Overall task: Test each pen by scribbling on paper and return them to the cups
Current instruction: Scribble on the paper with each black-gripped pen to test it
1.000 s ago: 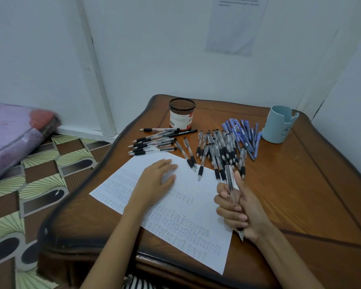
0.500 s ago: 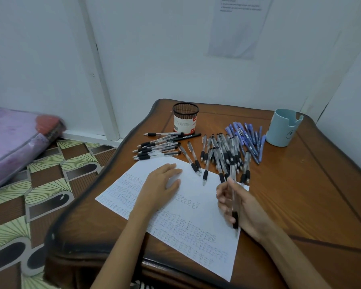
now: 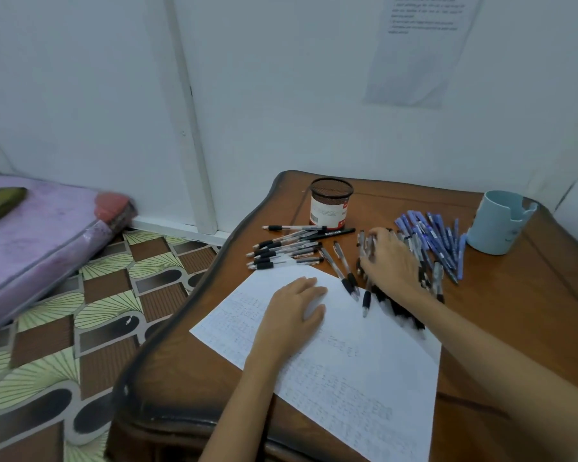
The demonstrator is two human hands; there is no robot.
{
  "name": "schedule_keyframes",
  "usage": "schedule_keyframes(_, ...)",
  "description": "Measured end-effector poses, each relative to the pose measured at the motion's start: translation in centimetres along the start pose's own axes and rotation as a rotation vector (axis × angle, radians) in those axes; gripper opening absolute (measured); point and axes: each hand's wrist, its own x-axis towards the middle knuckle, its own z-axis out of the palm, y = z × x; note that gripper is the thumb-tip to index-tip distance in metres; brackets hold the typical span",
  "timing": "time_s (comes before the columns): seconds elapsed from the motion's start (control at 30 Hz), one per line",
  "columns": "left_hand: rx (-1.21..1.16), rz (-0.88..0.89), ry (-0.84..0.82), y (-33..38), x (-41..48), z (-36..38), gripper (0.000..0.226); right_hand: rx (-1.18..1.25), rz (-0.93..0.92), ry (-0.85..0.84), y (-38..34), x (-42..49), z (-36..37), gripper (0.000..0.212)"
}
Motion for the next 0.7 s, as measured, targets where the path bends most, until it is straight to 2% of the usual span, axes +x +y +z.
schedule_keyframes(0.1,-0.003,0.02,0.013,0.1,-0.1,-0.1,0.038,-0.065,-0.173,0.096,-1.3,0.7,1.1,0.041)
schedule_keyframes(0.23,0.049,-0.016,0.149,0.1,-0.2,-0.4,0.034,-0.14,-0.445,-0.098,-4.0,1.9,2.9,0.037)
schedule_keyframes(0.3,0.085,-0.058,0.226,0.1,-0.2,-0.6,0.032,-0.142,-0.436,-0.145,-4.7,2.0,3.7,0.032)
schedule_keyframes(0.37,0.092,-0.081,0.255,0.3,-0.3,-0.7,0.031,-0.071,-0.386,-0.101,-4.8,2.0,4.3,0.023)
schedule_keyframes(0.5,0.083,-0.099,0.191,0.7,-0.5,-1.2,0.036,0.011,-0.348,-0.099,-4.1,2.1,4.0,0.016)
schedule_keyframes(0.53,0.113,-0.102,0.132,0.7,-0.6,-1.3,0.04,0.108,-0.332,-0.092,-3.8,2.1,3.6,0.015)
schedule_keyframes(0.6,0.19,-0.104,-0.003,0.5,-1.0,-1.6,0.046,0.481,-0.248,-0.157,-3.2,1.6,2.4,0.014)
schedule_keyframes(0.7,0.205,-0.136,-0.099,0.1,-2.0,-1.8,0.05,0.909,-0.136,-0.221,-2.4,-0.4,-0.3,0.015)
